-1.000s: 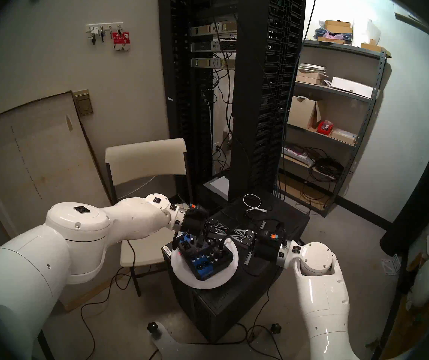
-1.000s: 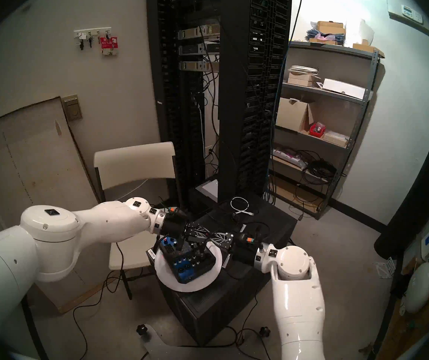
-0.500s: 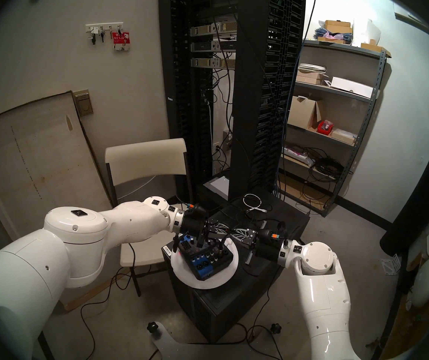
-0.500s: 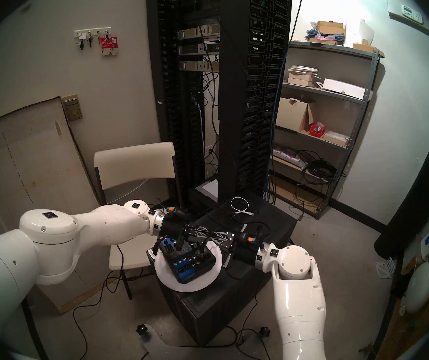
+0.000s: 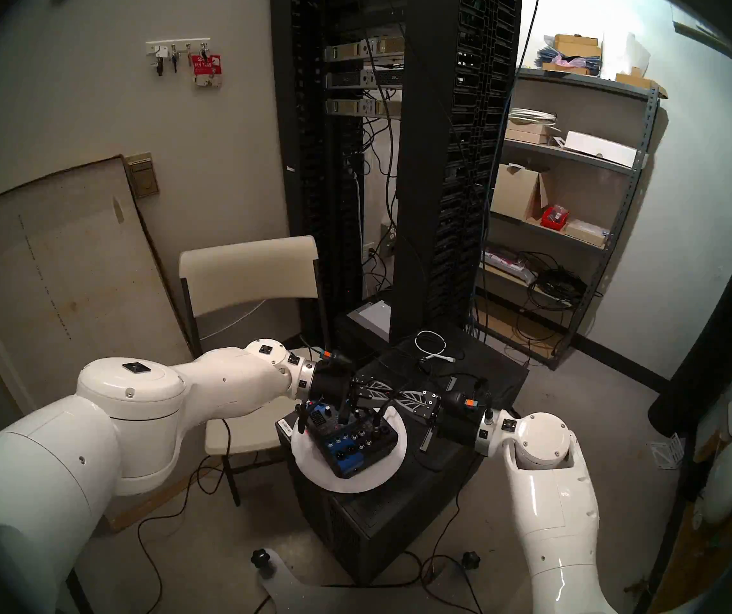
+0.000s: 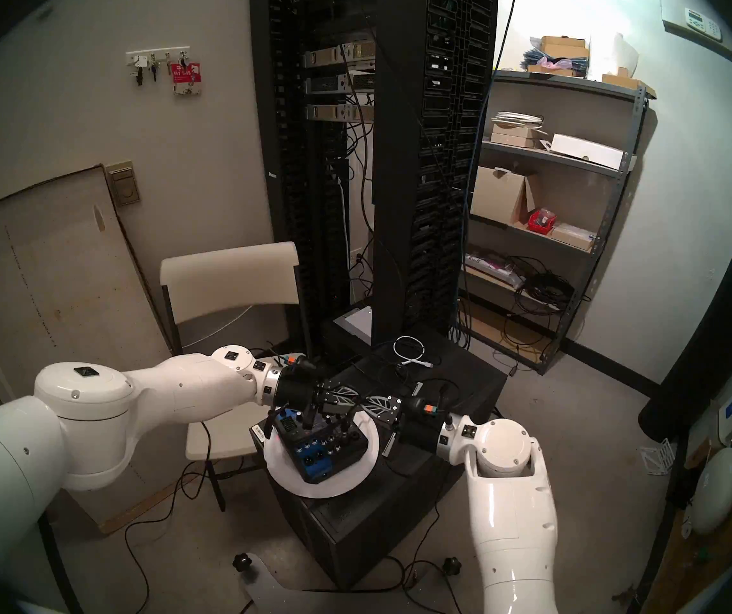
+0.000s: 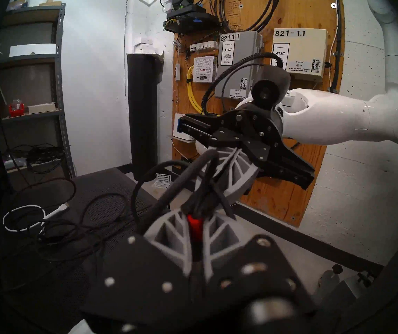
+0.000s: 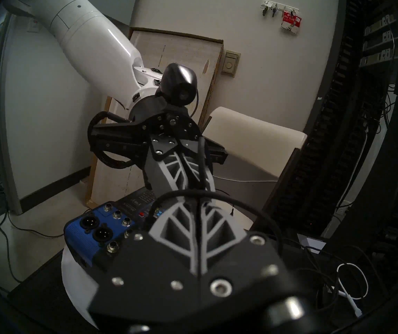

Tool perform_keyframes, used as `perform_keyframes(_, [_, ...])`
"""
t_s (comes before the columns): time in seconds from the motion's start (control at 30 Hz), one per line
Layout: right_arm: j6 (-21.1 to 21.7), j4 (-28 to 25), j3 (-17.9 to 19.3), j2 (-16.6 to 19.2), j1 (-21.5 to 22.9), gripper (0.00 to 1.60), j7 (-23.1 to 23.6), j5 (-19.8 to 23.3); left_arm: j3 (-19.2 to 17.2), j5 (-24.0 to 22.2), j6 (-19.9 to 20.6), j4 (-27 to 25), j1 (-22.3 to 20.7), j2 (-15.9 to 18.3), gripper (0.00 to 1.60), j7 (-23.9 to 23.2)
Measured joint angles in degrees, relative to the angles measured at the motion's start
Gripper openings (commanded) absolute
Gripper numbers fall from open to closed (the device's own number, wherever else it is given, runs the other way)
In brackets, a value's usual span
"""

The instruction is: Insert aux cable

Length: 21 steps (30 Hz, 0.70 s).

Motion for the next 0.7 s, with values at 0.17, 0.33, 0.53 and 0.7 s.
perform_keyframes(0.17, [0.0,0.1,0.0,0.0,0.0,0.13,-0.1,0.0,0.0,0.7,-0.5,0.5,-0.2,-0.3,0.00,0.4])
perform_keyframes(0.33, [0.1,0.2,-0.1,0.0,0.1,0.50,-0.3,-0.1,0.0,1.3,-0.9,0.8,-0.4,-0.5,0.00,0.7])
perform_keyframes(0.53, [0.3,0.1,-0.2,0.0,0.1,0.65,-0.7,-0.2,-0.1,1.7,-1.2,1.0,-0.6,-0.7,0.00,1.1])
perform_keyframes(0.7, [0.5,0.0,-0.2,0.0,0.1,0.72,-1.0,-0.3,-0.2,2.0,-1.3,1.6,-0.8,-0.9,0.00,1.2])
